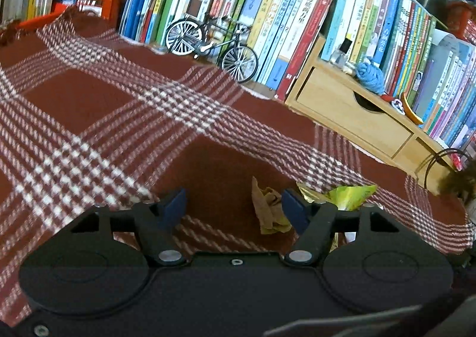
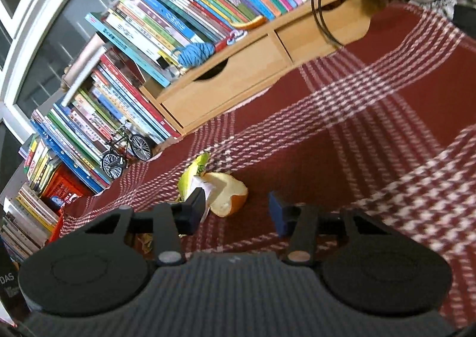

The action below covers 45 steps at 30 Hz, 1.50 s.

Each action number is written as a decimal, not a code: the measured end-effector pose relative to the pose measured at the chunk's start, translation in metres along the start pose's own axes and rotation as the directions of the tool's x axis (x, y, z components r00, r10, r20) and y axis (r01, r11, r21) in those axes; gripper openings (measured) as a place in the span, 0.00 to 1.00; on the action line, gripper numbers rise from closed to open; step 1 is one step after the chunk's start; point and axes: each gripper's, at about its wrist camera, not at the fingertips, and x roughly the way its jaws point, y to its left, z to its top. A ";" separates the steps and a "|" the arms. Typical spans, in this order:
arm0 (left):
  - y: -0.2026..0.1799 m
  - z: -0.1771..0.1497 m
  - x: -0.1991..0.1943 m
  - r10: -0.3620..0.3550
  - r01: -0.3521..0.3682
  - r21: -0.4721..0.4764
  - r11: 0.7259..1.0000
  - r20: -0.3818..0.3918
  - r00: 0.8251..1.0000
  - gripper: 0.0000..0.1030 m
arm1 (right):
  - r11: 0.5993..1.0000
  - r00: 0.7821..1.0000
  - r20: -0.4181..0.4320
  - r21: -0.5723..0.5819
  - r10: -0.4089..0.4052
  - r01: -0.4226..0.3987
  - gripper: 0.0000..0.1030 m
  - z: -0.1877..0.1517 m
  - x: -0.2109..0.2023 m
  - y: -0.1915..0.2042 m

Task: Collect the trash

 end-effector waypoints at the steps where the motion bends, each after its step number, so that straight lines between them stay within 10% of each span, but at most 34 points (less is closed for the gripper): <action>1: -0.002 -0.001 0.002 0.000 0.000 0.018 1.000 0.008 1.000 0.63 | 1.000 1.000 -0.006 -0.001 0.001 -0.001 0.50 0.000 0.004 0.000; 11: -0.015 -0.006 0.001 -0.011 0.008 0.098 0.995 0.030 0.999 0.07 | 0.997 0.999 -0.044 -0.074 -0.018 0.015 0.19 -0.004 0.027 0.012; 45: 0.025 -0.073 -0.172 -0.237 0.215 0.300 0.929 0.037 0.971 0.09 | 0.924 0.994 -0.096 -0.373 0.052 -0.084 0.14 -0.076 -0.132 0.031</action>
